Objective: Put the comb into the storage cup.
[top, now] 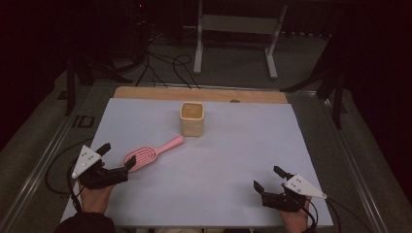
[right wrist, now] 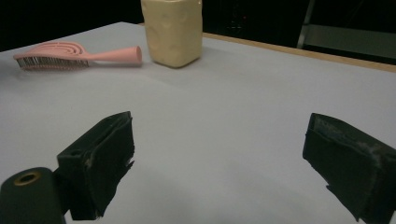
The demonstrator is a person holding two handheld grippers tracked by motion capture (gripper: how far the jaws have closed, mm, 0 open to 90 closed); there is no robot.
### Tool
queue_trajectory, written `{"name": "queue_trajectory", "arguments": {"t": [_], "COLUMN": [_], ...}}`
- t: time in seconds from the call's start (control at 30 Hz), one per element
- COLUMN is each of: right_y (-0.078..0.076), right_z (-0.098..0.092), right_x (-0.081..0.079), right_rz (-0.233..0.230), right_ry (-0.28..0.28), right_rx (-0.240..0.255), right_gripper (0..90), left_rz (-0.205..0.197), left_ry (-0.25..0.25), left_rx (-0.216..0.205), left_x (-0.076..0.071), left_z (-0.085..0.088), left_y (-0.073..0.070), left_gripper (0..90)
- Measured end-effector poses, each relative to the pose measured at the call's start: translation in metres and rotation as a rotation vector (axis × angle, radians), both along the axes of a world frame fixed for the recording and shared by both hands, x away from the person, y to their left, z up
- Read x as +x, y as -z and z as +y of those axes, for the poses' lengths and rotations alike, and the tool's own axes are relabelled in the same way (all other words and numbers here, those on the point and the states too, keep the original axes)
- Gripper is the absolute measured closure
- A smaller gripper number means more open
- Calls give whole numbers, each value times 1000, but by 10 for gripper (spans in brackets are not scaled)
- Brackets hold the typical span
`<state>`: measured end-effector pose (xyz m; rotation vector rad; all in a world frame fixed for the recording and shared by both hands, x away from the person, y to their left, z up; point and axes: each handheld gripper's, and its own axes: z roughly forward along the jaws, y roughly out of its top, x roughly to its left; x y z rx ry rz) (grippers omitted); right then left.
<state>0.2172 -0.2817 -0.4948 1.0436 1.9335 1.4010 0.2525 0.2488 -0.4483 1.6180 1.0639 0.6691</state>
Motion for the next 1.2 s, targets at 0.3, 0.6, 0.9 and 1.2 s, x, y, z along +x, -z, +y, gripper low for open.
{"name": "queue_trajectory", "arguments": {"t": [0.3, 0.6, 0.9, 1.2], "right_y": [0, 1, 2, 2], "right_z": [0, 1, 1, 0], "right_x": [1, 2, 2, 3], "right_rz": [1, 5, 7, 5], "right_ry": [2, -1, 0, -1], "right_rx": [1, -7, -12, -10], "right_gripper": [88, 88, 88, 88], "left_rz": [21, 48, 62, 86], "left_ry": [20, 20, 19, 20], "left_rx": [18, 18, 27, 45], "left_x": [17, 33, 42, 53], "left_z": [-11, -18, -25, -31], "left_y": [-3, -1, -4, 0], "left_gripper": [6, 8, 11, 11]}}
